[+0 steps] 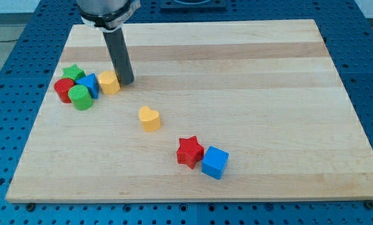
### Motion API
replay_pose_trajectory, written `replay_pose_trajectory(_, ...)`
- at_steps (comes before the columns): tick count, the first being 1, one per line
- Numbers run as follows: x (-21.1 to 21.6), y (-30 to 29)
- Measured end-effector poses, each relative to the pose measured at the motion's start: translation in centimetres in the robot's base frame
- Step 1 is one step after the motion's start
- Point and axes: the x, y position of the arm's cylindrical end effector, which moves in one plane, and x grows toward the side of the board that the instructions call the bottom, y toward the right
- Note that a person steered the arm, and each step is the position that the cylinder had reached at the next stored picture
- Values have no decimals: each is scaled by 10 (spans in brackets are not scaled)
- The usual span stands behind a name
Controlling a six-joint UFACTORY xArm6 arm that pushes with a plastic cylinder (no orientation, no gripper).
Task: Move the yellow heart towards the top
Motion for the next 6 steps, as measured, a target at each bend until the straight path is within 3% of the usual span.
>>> replay_pose_trajectory(4,12,-10)
replay_pose_trajectory(6,87,-5)
